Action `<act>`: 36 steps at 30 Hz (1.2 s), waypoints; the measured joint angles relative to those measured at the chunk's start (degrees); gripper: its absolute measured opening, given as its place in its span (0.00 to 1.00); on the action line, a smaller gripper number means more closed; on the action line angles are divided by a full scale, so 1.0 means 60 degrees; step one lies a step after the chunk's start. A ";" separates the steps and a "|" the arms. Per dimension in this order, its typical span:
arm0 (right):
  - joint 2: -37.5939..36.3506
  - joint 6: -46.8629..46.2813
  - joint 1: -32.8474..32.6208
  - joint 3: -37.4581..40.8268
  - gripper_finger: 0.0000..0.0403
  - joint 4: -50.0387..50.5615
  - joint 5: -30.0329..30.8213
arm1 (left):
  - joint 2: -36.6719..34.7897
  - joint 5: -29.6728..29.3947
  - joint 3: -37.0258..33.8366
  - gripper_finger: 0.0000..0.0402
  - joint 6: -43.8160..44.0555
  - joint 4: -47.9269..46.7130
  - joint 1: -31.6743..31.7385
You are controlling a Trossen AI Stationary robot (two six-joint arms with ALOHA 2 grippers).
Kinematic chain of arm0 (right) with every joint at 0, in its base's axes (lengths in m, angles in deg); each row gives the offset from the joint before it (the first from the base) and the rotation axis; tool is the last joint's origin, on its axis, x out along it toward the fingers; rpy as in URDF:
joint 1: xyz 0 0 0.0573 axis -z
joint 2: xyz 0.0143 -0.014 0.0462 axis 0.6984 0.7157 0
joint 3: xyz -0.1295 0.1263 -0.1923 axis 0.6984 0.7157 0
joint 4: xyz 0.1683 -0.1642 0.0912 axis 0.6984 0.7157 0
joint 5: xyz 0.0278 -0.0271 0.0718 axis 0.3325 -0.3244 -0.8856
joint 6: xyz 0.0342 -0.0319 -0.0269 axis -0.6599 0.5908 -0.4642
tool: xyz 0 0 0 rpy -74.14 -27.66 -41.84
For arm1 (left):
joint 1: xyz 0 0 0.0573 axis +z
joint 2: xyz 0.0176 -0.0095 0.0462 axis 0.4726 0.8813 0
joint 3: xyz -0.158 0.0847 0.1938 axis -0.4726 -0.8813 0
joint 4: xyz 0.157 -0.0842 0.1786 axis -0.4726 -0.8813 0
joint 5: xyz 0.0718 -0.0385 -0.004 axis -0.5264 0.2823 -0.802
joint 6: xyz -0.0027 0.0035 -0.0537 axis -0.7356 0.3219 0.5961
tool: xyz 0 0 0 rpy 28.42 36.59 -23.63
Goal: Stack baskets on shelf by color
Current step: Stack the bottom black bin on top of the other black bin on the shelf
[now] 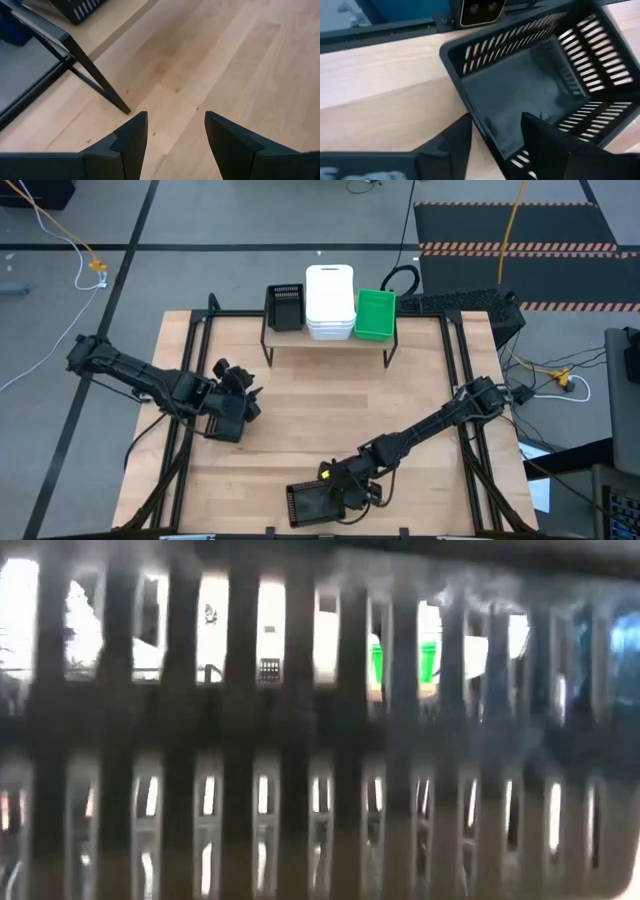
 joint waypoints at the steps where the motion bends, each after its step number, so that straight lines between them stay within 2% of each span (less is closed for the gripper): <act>1: -0.0007 -0.0068 0.0025 0.0004 0.38 -0.0041 0.0005 | 0.0000 -0.0047 0.0000 0.50 -0.0017 -0.0002 -0.0003; 3: -0.0010 -0.0312 0.0137 0.0004 0.29 -0.0118 0.0009 | 0.0000 -0.0060 0.0000 0.50 -0.0166 0.0001 0.0019; 6: -0.0015 -0.0588 0.0330 0.0004 0.10 -0.0101 0.0020 | 0.0000 -0.0065 0.0000 0.50 -0.0437 0.0004 0.0130; 8: -0.0071 -0.0718 0.0458 0.0008 0.03 -0.0022 0.0031 | 0.0000 -0.0072 0.0000 0.50 -0.0559 0.0005 0.0241; 12: -0.0395 -0.1625 0.0718 -0.0212 0.02 -0.0075 -0.0002 | 0.0000 -0.0107 -0.0002 0.50 -0.0761 0.0018 0.0505; 17: -0.1117 -0.2694 0.1122 -0.1203 0.01 0.0137 0.0044 | -0.0162 -0.0147 -0.0002 0.50 -0.1060 0.0006 0.0865; 20: -0.1729 -0.3053 0.1562 -0.2069 0.01 0.0510 0.0624 | -0.0547 -0.0283 0.0403 0.50 -0.1010 -0.1084 0.1066; 24: -0.2113 -0.2912 0.2613 -0.3742 0.01 0.1659 0.2413 | -0.1394 -0.1410 0.1205 0.50 0.0239 -0.3262 0.1035; 26: -0.2071 -0.2743 0.3297 -0.4708 0.01 0.2062 0.2848 | -0.1879 -0.2120 0.1396 0.50 0.0445 -0.3722 0.0987; 29: -0.1881 -0.2541 0.4474 -0.5963 0.00 0.2268 0.2987 | -0.2622 -0.3122 0.1450 0.50 0.0100 -0.3708 0.1012; 32: -0.1595 -0.2205 0.5657 -0.6916 0.00 0.2344 0.3005 | -0.3060 -0.3650 0.1450 0.50 -0.0210 -0.3743 0.1133; 36: -0.0991 -0.1545 0.6918 -0.7333 0.00 0.2430 0.3082 | -0.3415 -0.4125 0.1450 0.50 -0.0371 -0.3788 0.1314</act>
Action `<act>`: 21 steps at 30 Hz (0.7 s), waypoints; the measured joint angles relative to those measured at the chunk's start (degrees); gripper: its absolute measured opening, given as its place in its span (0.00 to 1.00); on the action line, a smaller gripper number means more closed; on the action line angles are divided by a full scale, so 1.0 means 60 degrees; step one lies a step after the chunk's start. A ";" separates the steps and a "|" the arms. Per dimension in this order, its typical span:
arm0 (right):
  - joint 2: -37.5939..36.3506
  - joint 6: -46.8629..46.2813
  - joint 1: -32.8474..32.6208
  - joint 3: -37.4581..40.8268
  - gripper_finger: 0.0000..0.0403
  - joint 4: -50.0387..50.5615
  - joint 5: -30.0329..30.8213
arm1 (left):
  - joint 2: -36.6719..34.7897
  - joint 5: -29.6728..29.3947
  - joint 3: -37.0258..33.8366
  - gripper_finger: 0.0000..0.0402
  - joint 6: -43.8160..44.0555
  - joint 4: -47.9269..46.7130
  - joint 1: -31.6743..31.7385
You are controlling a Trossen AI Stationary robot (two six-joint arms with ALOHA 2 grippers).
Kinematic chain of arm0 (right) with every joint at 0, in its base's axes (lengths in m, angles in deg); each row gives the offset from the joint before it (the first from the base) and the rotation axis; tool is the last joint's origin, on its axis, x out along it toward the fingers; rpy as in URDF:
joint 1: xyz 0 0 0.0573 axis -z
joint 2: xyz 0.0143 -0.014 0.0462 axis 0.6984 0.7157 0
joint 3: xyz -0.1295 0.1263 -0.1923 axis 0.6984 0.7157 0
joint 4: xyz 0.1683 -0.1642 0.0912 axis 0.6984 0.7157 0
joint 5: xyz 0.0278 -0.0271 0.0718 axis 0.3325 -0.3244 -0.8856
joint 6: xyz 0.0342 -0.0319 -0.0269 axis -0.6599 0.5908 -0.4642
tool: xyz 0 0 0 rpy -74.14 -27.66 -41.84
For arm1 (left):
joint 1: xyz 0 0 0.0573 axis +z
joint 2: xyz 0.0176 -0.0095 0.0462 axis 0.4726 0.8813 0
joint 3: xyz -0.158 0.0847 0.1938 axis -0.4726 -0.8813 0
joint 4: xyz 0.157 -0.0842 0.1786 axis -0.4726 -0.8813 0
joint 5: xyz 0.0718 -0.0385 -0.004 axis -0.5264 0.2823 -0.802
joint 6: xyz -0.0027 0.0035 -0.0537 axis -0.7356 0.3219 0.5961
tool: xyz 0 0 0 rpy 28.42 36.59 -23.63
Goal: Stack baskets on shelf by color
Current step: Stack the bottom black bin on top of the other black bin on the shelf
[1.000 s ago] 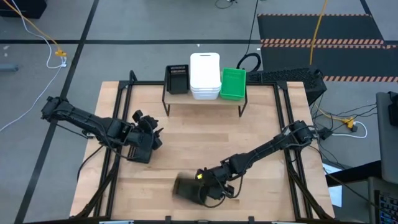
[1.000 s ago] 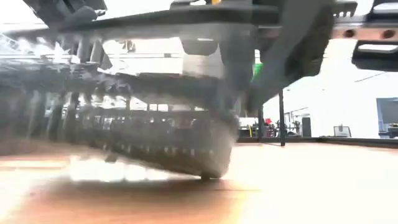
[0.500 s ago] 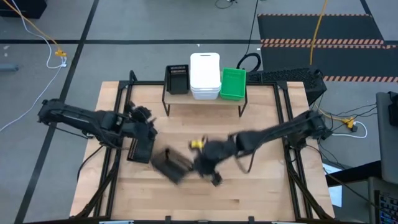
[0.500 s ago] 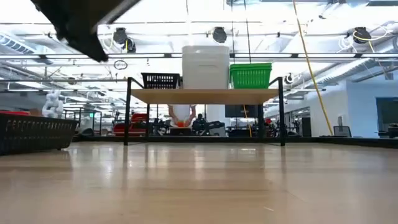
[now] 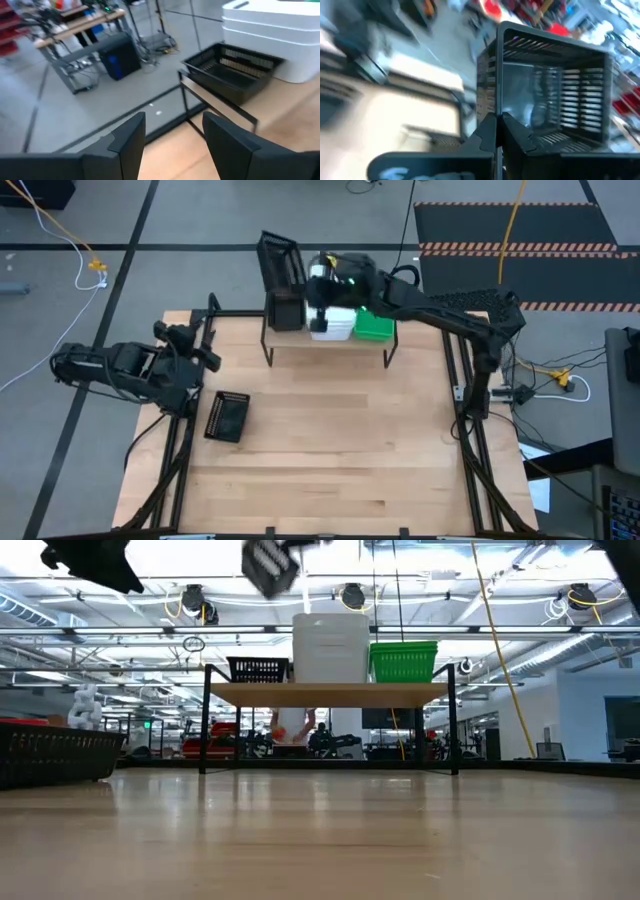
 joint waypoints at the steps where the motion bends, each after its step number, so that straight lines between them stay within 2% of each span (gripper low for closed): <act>1: 0.0188 0.0177 0.0218 -0.0034 0.00 0.0023 0.0106 | -0.0009 -0.0172 -0.0004 0.50 -0.0054 -0.0022 0.0046; 6: 0.1256 0.1227 0.0553 -0.0609 0.00 0.0376 0.1084 | 0.0005 -0.0905 -0.0004 0.50 -0.0408 -0.0009 0.0414; 11: 0.1965 0.1259 0.0568 -0.1709 0.00 0.0628 0.1210 | 0.0020 -0.0664 -0.0004 0.50 -0.0387 -0.0010 0.0740; 14: 0.1975 0.0920 0.0464 -0.1858 0.00 0.1108 0.1249 | 0.0020 -0.0399 -0.0007 0.50 -0.0390 -0.0012 0.0806; 21: 0.1990 -0.0663 0.0002 -0.1770 0.00 0.1867 0.1410 | 0.0020 -0.0446 -0.0007 0.50 -0.0423 -0.0008 0.0803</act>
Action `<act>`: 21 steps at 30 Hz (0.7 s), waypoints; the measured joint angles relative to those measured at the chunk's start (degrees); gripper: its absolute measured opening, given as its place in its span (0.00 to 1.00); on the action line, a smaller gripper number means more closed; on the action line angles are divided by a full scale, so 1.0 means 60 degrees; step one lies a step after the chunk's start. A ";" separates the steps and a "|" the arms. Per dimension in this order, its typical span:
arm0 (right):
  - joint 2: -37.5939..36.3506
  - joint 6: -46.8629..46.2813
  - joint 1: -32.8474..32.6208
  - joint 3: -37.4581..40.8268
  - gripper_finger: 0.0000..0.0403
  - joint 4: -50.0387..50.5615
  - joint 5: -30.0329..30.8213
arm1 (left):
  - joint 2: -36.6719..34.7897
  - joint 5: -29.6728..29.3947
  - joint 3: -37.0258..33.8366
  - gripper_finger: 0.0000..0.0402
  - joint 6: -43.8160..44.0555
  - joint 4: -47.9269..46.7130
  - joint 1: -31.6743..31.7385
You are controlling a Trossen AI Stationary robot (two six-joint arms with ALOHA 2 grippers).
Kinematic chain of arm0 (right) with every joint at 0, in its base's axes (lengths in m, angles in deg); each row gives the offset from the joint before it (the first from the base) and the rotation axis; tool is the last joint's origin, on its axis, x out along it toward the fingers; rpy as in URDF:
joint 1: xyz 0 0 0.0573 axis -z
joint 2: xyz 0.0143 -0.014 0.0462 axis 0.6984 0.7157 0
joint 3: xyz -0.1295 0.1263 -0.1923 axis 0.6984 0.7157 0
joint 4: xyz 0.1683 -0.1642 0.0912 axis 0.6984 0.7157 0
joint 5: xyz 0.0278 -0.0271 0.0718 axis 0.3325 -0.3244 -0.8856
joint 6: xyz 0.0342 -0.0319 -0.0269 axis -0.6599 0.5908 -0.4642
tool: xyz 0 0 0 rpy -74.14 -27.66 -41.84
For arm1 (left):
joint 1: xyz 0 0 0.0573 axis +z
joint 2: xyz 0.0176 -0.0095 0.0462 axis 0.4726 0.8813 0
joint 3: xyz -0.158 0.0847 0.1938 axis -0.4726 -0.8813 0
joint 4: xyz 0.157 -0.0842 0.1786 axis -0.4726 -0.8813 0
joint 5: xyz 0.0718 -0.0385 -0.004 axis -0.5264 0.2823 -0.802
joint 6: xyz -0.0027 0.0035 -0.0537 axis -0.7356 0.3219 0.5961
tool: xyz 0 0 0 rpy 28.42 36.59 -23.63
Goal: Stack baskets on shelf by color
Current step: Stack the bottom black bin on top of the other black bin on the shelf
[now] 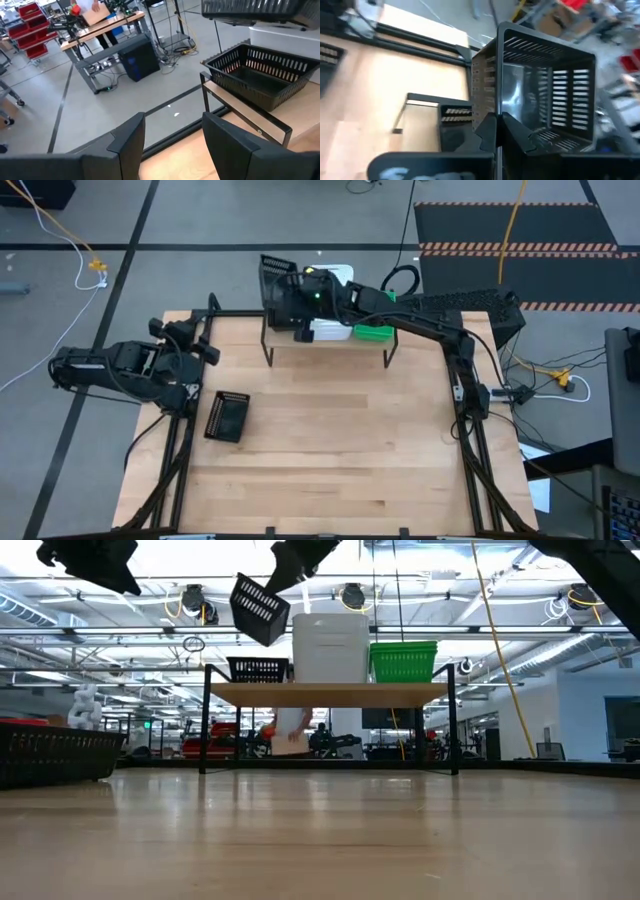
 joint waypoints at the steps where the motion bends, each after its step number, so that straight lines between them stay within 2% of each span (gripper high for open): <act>1: -0.0015 0.0025 -0.0088 0.0095 0.00 -0.0106 0.0309 | 0.0000 -0.0009 0.0000 0.50 0.0000 0.0002 0.0000; 4: 0.0002 0.0450 -0.0313 0.0443 0.00 -0.0532 0.1509 | 0.0000 -0.0009 0.0000 0.50 0.0000 0.0002 -0.0004; 6: 0.0014 0.0649 -0.0408 0.0681 0.00 -0.0701 0.1915 | 0.0000 0.0018 0.0000 0.50 0.0000 0.0000 -0.0004; 12: 0.0004 0.0809 -0.0541 0.1591 0.00 -0.1250 0.2037 | 0.0000 0.0031 0.0000 0.50 -0.0004 0.0002 -0.0004; 21: 0.0001 0.1090 -0.0602 0.2136 0.01 -0.1544 0.2041 | 0.0000 0.0031 0.0000 0.50 -0.0004 0.0000 -0.0004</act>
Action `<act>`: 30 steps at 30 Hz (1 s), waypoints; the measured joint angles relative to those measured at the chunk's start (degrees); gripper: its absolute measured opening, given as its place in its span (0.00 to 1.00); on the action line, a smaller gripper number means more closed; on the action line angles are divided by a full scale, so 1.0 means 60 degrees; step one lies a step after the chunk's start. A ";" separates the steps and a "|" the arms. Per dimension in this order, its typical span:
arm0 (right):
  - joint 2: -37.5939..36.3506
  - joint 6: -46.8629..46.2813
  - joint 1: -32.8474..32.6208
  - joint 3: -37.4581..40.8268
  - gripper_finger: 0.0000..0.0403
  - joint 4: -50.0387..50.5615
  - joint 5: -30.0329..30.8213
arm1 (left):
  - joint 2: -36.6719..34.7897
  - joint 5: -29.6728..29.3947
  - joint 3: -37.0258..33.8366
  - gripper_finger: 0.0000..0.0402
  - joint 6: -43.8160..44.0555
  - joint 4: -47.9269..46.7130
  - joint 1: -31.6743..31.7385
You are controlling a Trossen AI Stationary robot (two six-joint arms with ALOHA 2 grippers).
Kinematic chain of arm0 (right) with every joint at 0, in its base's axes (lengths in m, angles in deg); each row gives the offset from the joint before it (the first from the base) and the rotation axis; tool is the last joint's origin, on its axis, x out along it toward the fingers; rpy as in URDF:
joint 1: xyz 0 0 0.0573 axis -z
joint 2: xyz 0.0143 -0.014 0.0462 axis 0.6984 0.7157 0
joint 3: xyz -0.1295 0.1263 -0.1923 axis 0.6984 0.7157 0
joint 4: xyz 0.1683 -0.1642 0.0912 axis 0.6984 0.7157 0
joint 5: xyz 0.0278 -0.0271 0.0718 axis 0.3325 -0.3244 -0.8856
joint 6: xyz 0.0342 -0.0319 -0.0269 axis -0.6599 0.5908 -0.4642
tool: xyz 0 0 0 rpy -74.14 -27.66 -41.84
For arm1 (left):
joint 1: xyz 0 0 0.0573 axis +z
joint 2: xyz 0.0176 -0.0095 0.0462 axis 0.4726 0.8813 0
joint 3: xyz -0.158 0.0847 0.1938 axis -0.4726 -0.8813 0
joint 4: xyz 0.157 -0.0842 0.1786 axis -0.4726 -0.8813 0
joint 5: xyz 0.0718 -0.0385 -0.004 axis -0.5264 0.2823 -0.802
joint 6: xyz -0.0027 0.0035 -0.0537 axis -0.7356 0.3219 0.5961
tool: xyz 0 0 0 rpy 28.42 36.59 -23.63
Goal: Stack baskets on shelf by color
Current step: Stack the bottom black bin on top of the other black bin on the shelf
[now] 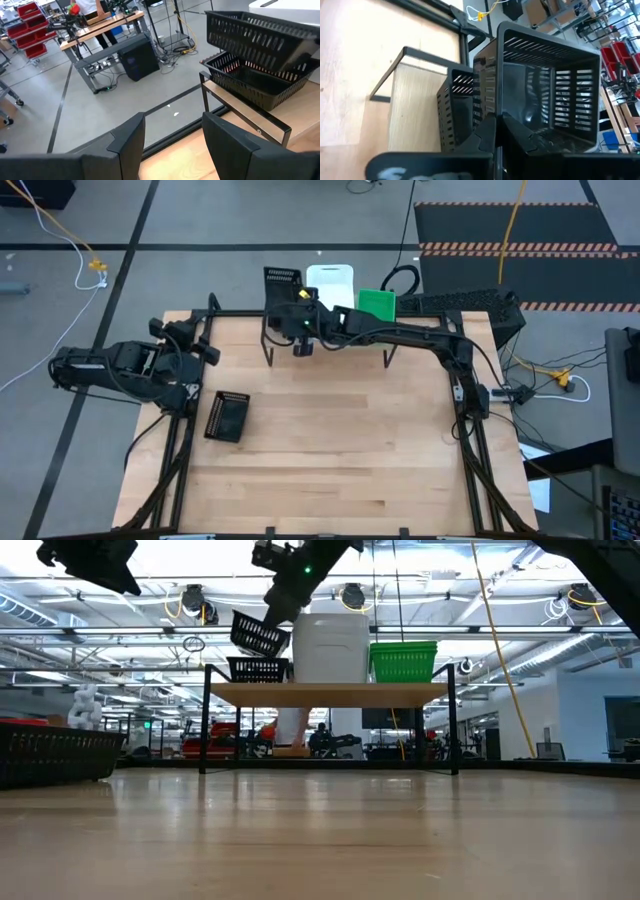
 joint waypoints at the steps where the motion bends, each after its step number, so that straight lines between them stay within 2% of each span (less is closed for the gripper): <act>1: 0.0002 0.0060 -0.0003 0.0046 0.02 0.0006 -0.0002 | 0.0000 0.0000 0.0000 0.50 0.0000 0.0000 0.0000; 18: 0.0002 0.0057 -0.0093 0.0107 0.26 -0.0449 0.0005 | 0.0000 0.0003 0.0000 0.50 0.0036 0.0004 0.0000; 24: -0.0402 0.0009 -0.0530 0.0122 0.24 -0.0562 0.0004 | 0.0147 0.0007 -0.0232 0.50 -0.0145 0.0060 0.0003; 28: -0.1281 -0.0546 -0.0798 0.0122 0.18 0.0725 -0.0011 | 0.0388 0.0085 -0.0523 0.50 -0.0999 0.0829 0.0007; 30: -0.1773 -0.1038 -0.0845 0.0105 0.15 0.1783 -0.0047 | 0.0533 0.0558 -0.0629 0.50 -0.1745 0.1504 0.0008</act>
